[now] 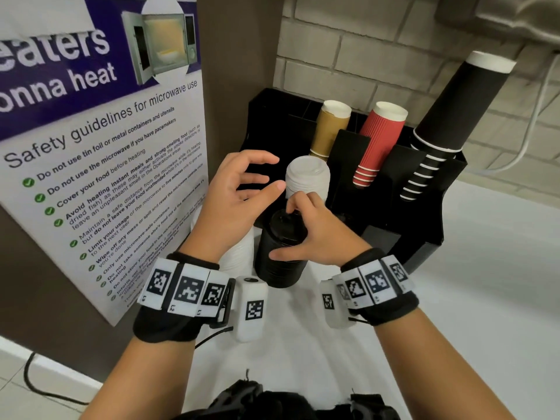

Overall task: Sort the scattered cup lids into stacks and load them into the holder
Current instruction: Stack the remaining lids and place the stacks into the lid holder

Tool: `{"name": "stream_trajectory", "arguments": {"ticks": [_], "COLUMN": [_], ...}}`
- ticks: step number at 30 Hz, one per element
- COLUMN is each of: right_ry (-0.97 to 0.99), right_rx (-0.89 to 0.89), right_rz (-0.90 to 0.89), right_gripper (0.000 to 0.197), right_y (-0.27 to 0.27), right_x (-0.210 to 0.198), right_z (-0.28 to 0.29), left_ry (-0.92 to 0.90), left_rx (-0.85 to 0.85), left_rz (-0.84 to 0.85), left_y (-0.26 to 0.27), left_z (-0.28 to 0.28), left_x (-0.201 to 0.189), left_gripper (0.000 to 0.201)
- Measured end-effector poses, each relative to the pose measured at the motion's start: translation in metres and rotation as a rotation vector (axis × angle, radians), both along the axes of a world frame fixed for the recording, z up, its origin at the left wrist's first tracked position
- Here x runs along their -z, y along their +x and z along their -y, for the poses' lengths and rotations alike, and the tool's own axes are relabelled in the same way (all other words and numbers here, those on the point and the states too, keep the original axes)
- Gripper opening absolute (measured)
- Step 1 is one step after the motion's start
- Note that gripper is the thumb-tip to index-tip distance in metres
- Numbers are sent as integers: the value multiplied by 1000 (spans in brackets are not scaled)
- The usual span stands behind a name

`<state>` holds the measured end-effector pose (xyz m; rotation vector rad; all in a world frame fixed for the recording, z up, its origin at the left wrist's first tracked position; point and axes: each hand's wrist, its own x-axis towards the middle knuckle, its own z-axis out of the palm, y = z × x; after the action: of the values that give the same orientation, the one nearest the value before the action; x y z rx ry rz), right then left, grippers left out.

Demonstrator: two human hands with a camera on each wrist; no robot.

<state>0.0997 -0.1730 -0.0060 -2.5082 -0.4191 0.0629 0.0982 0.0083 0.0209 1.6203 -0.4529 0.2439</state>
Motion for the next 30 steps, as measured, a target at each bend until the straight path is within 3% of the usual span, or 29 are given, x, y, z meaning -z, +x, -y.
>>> {"name": "stream_trajectory", "arguments": {"ticks": [9,15,17,21,26,30], "right_ry": [14,231,429,837,876,888], "right_rx": [38,114,135,49,-55,-61], "right_rz": [58,139,167,53,-51,-77], "right_gripper": [61,55,51,41,37,46], "right_y": [7,5,2,-9,-16,-18], "right_x": [10,-5,-14,-31,-38,-44], "right_z": [-6,2,6,4,9,16], "left_ry": [-1,-17,19,120,19,6], "left_rx": [-7,-5,49,213,246,300], "left_rz": [-5,-7,-40,-124,-137,-142], "left_y": [0,0,-1,-3,-4,-1], "left_z": [-2,0,1,11,19,15], "left_x": [0,-2,-1,5,4,3], "left_gripper": [29,32,47,102,102,99]}}
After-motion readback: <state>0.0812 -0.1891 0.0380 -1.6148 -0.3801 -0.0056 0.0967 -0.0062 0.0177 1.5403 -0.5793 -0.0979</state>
